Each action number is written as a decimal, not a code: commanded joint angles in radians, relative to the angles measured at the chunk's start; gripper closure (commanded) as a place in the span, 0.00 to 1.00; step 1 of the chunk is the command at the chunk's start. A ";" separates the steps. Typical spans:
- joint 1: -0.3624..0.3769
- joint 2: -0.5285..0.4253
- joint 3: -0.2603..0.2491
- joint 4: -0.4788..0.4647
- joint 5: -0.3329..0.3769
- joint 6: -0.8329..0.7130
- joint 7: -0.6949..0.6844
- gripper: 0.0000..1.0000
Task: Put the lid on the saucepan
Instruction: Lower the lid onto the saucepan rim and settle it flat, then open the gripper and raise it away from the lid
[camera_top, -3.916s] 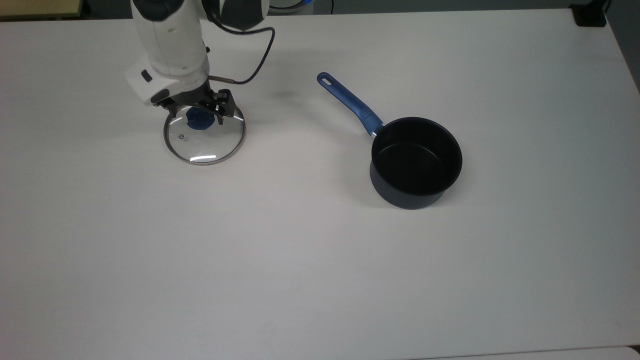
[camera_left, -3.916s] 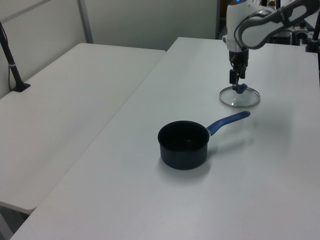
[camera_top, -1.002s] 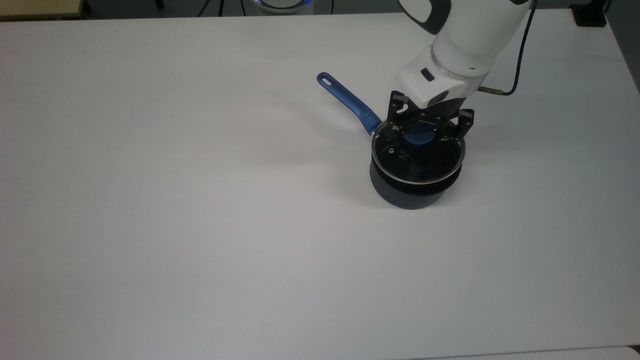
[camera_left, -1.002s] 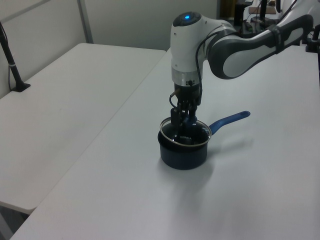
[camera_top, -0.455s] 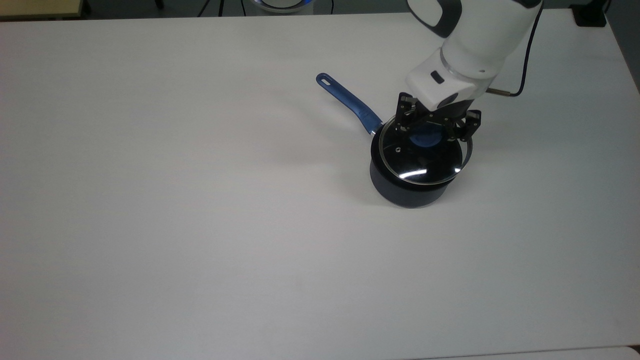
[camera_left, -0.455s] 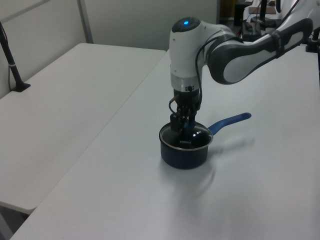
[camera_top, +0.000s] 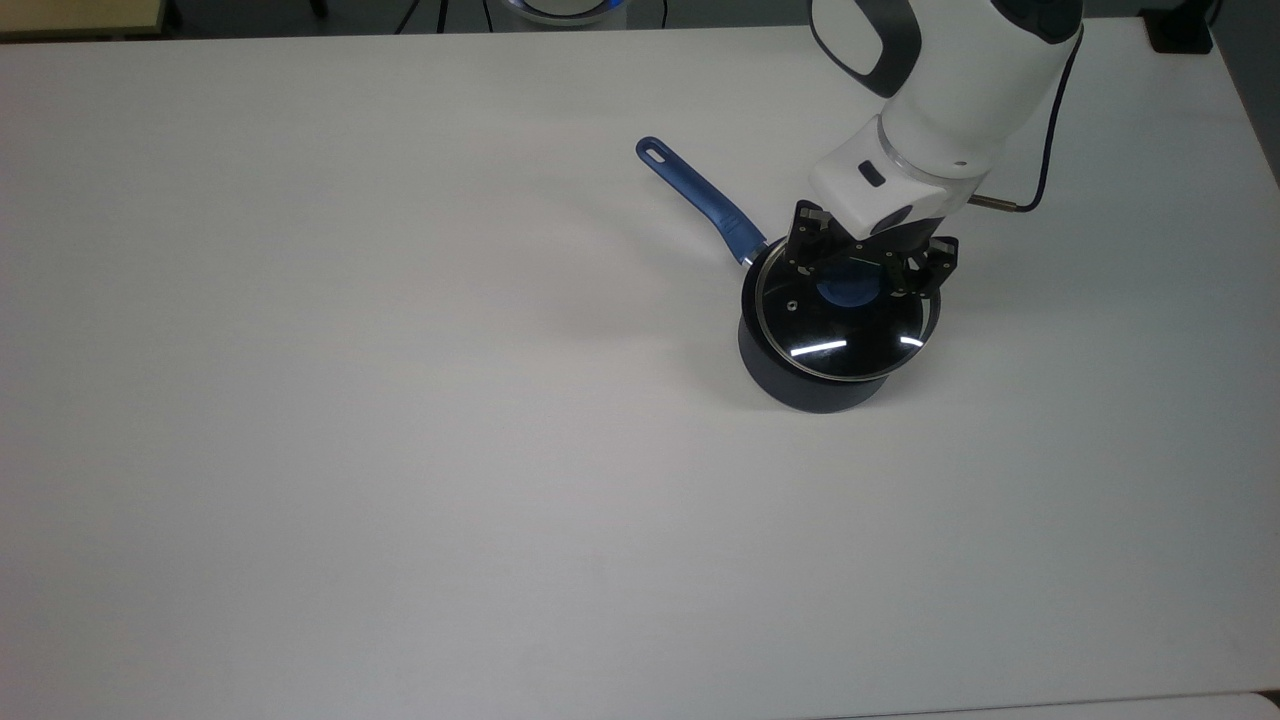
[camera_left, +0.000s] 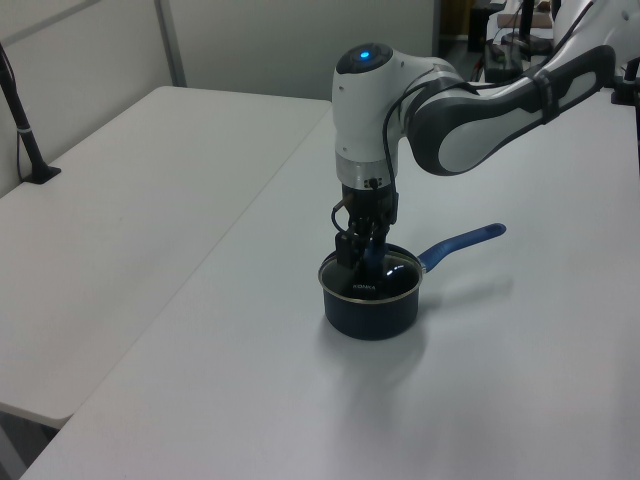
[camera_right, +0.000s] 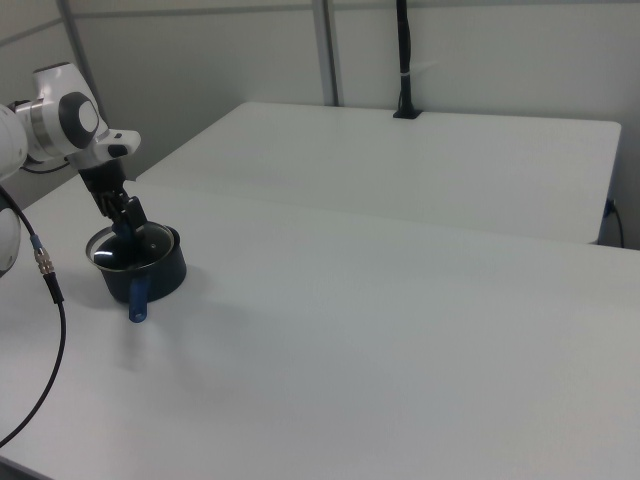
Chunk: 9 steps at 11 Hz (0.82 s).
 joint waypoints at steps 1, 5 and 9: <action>0.002 0.025 -0.001 0.032 -0.025 -0.026 0.027 0.00; -0.034 -0.050 0.000 0.030 -0.013 -0.056 0.030 0.00; -0.105 -0.156 0.003 0.026 0.031 -0.162 0.029 0.00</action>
